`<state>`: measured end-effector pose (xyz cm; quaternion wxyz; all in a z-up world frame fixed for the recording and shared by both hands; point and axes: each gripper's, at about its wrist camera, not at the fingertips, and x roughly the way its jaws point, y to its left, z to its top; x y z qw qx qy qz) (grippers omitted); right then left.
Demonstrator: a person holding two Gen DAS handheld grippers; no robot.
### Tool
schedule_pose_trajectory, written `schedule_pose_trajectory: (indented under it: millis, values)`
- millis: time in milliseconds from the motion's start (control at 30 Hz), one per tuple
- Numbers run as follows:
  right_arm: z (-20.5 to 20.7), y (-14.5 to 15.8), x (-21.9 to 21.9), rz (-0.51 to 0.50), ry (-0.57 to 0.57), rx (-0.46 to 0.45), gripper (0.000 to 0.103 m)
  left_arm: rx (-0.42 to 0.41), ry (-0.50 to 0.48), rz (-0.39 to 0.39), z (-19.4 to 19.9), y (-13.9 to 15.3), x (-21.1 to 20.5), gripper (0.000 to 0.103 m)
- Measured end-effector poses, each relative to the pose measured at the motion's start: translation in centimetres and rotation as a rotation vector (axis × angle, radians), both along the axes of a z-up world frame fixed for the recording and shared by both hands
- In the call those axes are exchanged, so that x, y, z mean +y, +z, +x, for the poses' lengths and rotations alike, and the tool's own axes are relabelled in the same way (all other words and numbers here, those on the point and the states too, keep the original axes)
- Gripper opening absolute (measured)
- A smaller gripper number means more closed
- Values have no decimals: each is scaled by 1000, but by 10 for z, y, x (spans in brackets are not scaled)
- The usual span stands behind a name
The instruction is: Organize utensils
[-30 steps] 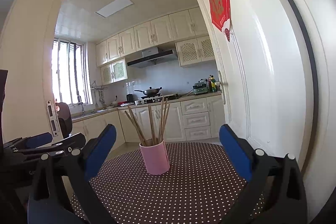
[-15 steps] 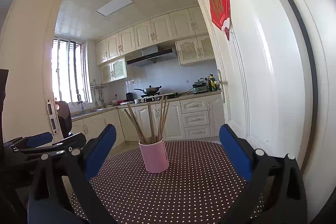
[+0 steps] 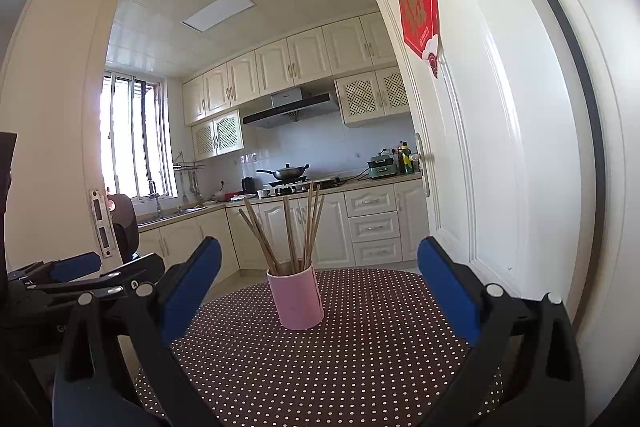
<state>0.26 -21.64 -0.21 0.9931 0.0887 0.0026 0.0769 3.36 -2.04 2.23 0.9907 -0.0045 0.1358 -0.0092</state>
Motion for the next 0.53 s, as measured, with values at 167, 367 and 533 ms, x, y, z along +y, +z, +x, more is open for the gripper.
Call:
schedule_pose_trajectory:
  millis: [167,367,533]
  values:
    - [-3,0,1,-2,-1,-5,95,-1,-1,-1,0,0,0,95]
    - [-3,0,0,0,1,-3,95,-3,4,4,-1,-1,-2,95]
    - [-3,0,0,-1,0,-3,95,-3,4,4,-2,-1,-3,95]
